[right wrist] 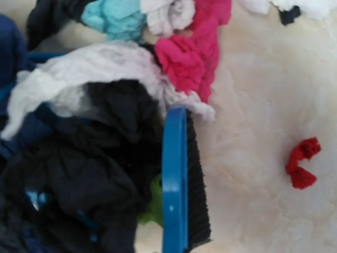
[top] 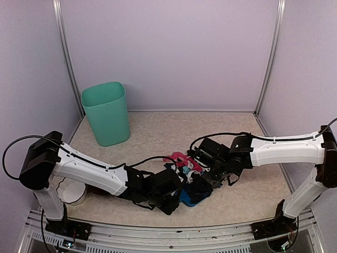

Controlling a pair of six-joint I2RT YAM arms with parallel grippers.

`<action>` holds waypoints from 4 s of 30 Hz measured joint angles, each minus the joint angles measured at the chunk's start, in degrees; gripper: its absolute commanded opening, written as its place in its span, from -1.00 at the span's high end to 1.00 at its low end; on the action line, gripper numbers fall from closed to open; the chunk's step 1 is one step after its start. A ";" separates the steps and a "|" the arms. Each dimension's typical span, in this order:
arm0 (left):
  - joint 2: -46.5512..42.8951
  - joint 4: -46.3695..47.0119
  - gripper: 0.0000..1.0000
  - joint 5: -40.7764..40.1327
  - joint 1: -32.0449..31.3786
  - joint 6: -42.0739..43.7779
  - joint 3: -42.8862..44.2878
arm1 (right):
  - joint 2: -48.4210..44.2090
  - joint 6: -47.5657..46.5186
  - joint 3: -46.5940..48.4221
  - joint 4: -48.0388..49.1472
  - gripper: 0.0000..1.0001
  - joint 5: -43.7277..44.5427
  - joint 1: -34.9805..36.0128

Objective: Sweep away the paper scraps from the table
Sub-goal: Sweep the paper scraps into the dustpan, then dump the paper scraps in the dustpan into the trash bin.

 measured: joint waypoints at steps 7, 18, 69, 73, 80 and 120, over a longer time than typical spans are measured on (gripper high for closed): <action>0.57 3.91 1.00 -0.68 0.15 0.02 -0.81 | -0.04 -0.57 0.04 0.55 1.00 -1.20 2.01; 0.90 12.81 1.00 -3.61 0.20 0.50 -5.16 | -3.19 0.70 0.44 -1.07 1.00 0.31 2.58; -18.75 6.14 1.00 -19.47 4.76 7.52 -6.08 | -24.35 8.74 -9.68 9.38 1.00 13.05 -9.68; -20.31 2.10 1.00 -19.54 7.41 8.35 -3.50 | -24.41 7.93 -9.97 11.30 1.00 12.85 -10.29; -23.37 -4.92 1.00 -19.89 12.28 9.27 2.08 | -24.41 6.25 -9.99 14.10 1.00 12.48 -10.91; -26.14 -18.49 1.00 14.21 55.74 10.80 19.12 | -20.94 3.91 -9.99 20.37 1.00 7.69 -11.45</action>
